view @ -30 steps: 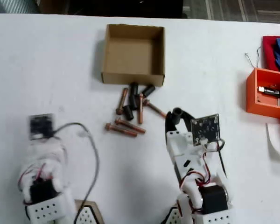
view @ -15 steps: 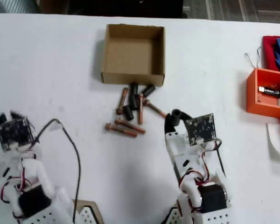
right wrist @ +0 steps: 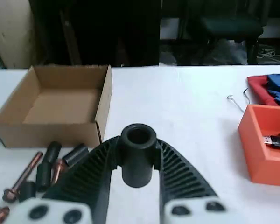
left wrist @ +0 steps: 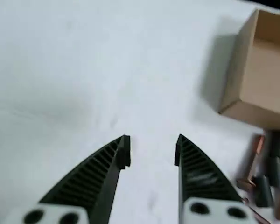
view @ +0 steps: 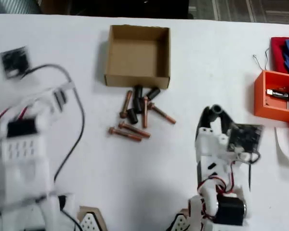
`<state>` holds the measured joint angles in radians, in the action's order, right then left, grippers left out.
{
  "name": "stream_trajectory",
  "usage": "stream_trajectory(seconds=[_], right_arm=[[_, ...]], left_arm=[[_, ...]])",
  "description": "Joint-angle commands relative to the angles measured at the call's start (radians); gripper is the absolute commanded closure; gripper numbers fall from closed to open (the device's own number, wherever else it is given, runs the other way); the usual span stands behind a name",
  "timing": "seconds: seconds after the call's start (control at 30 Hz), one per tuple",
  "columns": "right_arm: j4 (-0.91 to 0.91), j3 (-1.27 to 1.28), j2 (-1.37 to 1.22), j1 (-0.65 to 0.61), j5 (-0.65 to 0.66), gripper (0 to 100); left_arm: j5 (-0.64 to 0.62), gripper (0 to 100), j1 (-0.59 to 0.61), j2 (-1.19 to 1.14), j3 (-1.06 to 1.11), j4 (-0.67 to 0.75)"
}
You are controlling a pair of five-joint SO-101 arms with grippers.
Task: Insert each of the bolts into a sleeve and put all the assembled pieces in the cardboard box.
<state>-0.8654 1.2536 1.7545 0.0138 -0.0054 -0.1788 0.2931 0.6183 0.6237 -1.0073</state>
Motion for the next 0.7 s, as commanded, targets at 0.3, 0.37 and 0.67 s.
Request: stream_trajectory(seconds=[0.3,0.37,0.67], right_arm=[[0.381,-0.249,-0.427,0.027,-0.127,97.9],[0.371,-0.362,-0.556,0.059,-0.186,97.9],[0.283,-0.617,-0.808,0.133,-0.264,97.9]], left_arm=[[-0.025,82,-0.353,-0.308,-0.145,-0.098],[-0.064,82,-0.371,-0.362,-0.148,-0.114],[-0.275,82,-0.499,-0.488,-0.143,-0.161]])
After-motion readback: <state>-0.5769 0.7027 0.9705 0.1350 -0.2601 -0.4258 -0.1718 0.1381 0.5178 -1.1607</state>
